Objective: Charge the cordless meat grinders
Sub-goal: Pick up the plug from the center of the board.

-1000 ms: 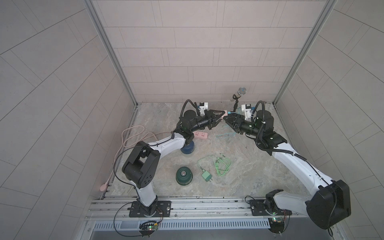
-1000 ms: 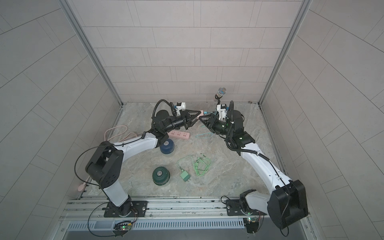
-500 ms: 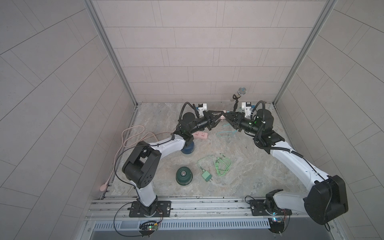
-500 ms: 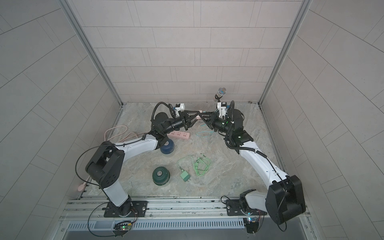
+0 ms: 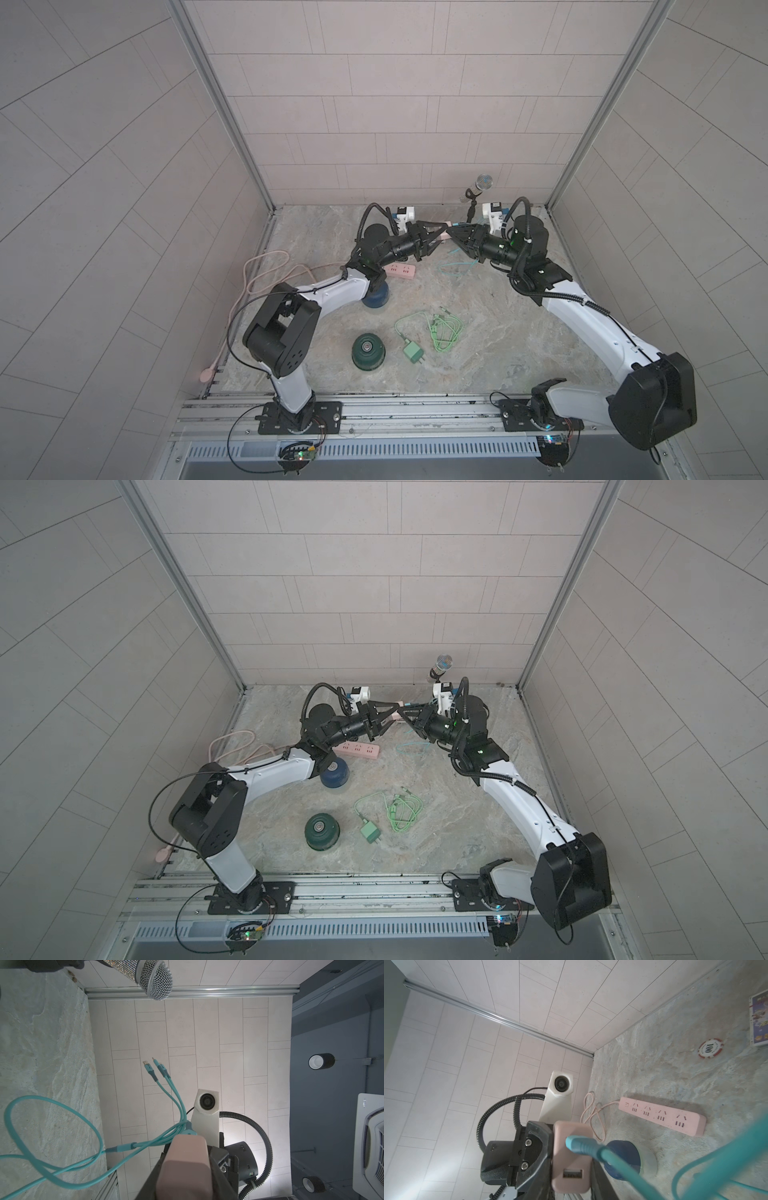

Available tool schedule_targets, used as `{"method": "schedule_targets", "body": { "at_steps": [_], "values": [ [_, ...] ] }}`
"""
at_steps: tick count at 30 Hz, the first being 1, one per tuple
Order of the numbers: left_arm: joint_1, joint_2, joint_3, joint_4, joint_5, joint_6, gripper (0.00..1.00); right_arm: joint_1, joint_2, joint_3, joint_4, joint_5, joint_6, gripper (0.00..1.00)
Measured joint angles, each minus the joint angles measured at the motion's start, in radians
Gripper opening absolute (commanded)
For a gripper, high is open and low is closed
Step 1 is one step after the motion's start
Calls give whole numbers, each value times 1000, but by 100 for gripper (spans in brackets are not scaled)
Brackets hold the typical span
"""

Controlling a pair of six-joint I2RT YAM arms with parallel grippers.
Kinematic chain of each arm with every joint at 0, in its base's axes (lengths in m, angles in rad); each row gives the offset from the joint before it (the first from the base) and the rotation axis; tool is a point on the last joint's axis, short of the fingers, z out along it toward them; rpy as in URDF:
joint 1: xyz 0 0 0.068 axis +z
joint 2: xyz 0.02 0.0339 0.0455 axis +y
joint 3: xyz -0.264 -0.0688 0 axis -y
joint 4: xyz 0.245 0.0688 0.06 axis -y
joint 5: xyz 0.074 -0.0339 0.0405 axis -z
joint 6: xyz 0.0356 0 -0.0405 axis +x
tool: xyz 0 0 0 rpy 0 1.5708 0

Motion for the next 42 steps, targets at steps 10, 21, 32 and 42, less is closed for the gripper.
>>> {"method": "schedule_targets", "body": {
  "at_steps": [10,21,32,42],
  "values": [
    [19,-29,-6,-81,66,58,43,3,-35,18,-114,3,-149,8],
    [45,-72,-85,-17,86,64,42,6,-34,10,-95,-11,-118,8],
    [50,-76,-105,53,93,56,22,1,-34,6,-49,-45,-60,12],
    [53,-76,-105,64,117,55,18,-12,-29,9,-53,-84,-74,45]
  ]
}}
